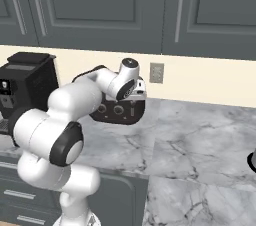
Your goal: Start the toaster. Once the lever pops up, take the bread to the plate on the dining counter.
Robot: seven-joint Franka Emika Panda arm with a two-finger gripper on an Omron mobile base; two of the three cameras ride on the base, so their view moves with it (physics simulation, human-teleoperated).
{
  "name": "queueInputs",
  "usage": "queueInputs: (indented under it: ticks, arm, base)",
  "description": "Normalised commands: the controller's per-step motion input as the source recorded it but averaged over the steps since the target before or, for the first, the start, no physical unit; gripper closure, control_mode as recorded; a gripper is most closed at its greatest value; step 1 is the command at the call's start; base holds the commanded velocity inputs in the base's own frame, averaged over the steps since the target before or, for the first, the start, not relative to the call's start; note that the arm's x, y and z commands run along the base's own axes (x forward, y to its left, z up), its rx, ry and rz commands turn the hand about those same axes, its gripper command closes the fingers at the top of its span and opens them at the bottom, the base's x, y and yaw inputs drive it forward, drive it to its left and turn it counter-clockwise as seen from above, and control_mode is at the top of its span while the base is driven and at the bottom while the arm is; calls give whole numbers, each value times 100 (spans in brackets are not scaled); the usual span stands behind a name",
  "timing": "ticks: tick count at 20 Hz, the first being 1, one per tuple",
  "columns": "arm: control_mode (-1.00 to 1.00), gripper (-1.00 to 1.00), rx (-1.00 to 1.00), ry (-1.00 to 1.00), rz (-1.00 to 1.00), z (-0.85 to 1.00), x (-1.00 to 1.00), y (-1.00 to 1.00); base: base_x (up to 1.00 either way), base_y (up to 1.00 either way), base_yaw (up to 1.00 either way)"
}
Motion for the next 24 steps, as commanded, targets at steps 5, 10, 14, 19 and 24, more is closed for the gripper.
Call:
queueInputs:
  ticks: [5, 10, 14, 19, 24]
  arm:
    - [-100, -100, 0, 0, 0, -16, 8, 0]
    - [-100, -100, 0, 1, 0, -27, 0, 0]
    - [-100, -100, 0, 0, 0, -22, 0, 0]
    - [-100, -100, 0, 0, 0, -16, 0, 0]
    - [-100, -100, 0, 0, 0, -12, 0, 0]
  base:
    - [0, 0, 0]
    - [0, 0, 0]
    - [0, 0, 0]
    - [0, 0, 0]
    - [0, 0, 0]
